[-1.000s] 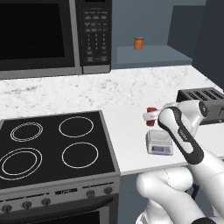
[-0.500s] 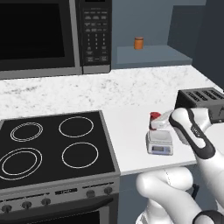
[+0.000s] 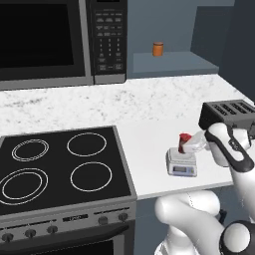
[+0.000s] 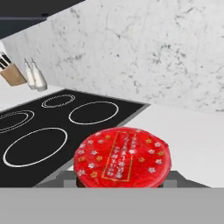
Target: Pick the yogurt and place it on the digital scale for weighing, and close the cabinet.
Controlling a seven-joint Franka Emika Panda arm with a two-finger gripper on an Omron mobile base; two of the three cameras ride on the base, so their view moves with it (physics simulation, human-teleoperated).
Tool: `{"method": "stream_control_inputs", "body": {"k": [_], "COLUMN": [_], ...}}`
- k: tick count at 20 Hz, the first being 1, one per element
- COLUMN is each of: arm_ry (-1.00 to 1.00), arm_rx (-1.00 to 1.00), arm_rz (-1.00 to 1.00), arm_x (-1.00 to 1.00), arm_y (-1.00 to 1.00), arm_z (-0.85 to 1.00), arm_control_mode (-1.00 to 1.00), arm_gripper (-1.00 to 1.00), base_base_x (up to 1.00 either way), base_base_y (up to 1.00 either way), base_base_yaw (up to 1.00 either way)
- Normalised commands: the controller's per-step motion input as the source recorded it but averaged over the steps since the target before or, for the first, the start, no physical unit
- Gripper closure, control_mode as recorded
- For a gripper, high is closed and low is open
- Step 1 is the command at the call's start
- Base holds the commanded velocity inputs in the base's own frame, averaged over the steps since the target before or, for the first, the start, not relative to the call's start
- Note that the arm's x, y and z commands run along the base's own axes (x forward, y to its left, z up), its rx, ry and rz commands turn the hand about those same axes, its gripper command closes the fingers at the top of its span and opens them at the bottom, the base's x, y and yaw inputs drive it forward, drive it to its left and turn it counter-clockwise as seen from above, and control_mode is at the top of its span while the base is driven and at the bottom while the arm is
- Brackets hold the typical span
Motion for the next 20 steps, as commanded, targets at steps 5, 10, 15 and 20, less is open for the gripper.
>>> {"method": "stream_control_inputs", "body": {"k": [5,10,15,20], "arm_ry": [0.00,0.00,-0.01,-0.02], "arm_rx": [0.00,0.00,-0.02,0.00], "arm_rz": [0.03,0.00,0.00,0.00], "arm_x": [0.06,0.09,0.13,0.24], "arm_y": [-0.22,-0.19,-0.01,-0.01], "arm_z": [-0.27,-0.08,-0.12,-0.19], "arm_control_mode": [-1.00,-1.00,-1.00,-1.00], "arm_gripper": [1.00,1.00,1.00,1.00], "base_base_x": [0.00,0.00,0.00,0.00], "base_base_y": [0.00,0.00,0.00,0.00], "base_base_yaw": [0.00,0.00,0.00,0.00]}}
